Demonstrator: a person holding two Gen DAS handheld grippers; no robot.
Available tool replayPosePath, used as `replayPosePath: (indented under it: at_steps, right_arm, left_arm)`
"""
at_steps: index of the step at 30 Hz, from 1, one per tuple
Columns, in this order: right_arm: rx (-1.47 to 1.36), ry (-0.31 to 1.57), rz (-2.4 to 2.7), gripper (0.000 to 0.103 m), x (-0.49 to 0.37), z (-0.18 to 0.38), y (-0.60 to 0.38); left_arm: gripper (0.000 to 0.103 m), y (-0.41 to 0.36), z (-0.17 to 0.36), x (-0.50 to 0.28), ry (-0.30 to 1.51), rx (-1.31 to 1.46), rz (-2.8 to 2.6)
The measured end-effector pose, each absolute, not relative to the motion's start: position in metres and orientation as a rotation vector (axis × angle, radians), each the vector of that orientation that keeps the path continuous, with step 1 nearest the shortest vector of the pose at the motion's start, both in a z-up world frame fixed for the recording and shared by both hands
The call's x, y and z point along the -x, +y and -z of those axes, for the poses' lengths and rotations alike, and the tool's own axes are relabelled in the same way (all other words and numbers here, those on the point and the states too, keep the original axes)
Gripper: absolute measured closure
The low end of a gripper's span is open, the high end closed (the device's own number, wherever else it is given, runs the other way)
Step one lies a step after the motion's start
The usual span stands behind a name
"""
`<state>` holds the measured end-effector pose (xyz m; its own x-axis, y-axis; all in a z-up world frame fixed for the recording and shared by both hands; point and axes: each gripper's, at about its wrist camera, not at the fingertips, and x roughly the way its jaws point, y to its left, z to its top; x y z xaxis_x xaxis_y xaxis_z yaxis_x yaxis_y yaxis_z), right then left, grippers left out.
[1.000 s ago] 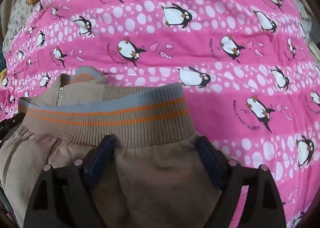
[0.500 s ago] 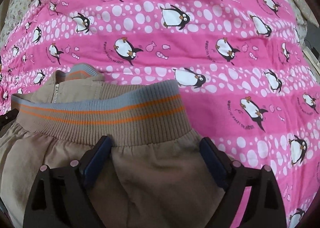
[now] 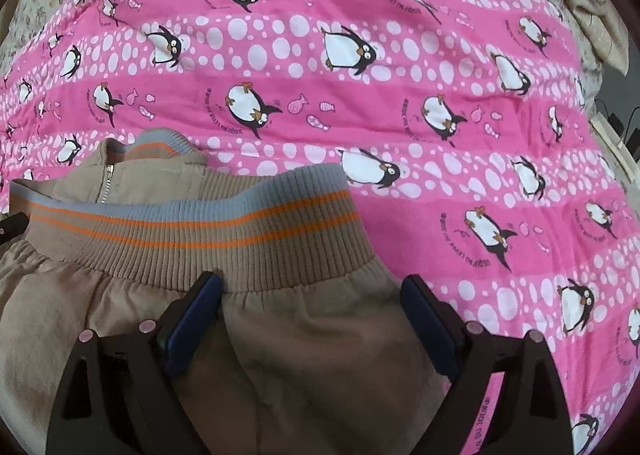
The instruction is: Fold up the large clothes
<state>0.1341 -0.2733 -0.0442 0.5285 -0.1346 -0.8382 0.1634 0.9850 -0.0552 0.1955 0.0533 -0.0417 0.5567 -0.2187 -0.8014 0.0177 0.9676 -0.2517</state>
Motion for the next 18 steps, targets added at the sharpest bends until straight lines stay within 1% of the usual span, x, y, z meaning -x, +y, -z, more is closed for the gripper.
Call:
replayPosePath:
  at_steps: [4, 5, 6, 8, 10, 11, 13, 15, 18]
  right_arm:
    - [-0.029, 0.973, 0.182, 0.009, -0.132, 0.039, -0.274]
    - [-0.036, 0.939, 0.176, 0.012, -0.128, 0.032, -0.275]
    - [-0.044, 0.915, 0.170, 0.017, -0.125, 0.025, -0.276]
    - [-0.084, 0.837, 0.154, 0.020, -0.112, 0.002, -0.281]
    - [-0.136, 0.743, 0.093, 0.022, -0.090, -0.025, -0.284]
    - [-0.152, 0.714, 0.048, 0.026, -0.078, -0.036, -0.282]
    - [-0.138, 0.706, -0.032, 0.028, -0.062, -0.047, -0.273]
    - [-0.095, 0.723, -0.116, 0.030, -0.049, -0.044, -0.257]
    - [0.023, 0.833, -0.178, 0.032, -0.042, -0.020, -0.230]
  left_arm:
    - [0.039, 0.056, 0.040, -0.194, 0.966, 0.246, 0.147]
    - [0.039, 0.058, 0.035, -0.192, 0.956, 0.256, 0.144]
    - [0.040, 0.060, 0.029, -0.189, 0.944, 0.262, 0.145]
    - [0.041, 0.062, 0.011, -0.180, 0.904, 0.240, 0.127]
    - [0.041, 0.064, -0.014, -0.162, 0.817, 0.202, 0.119]
    - [0.041, 0.063, -0.027, -0.150, 0.772, 0.184, 0.145]
    - [0.041, 0.056, -0.040, -0.125, 0.731, 0.163, 0.238]
    - [0.041, 0.046, -0.035, -0.113, 0.774, 0.158, 0.320]
    - [0.041, 0.021, 0.003, -0.112, 0.933, 0.066, 0.331]
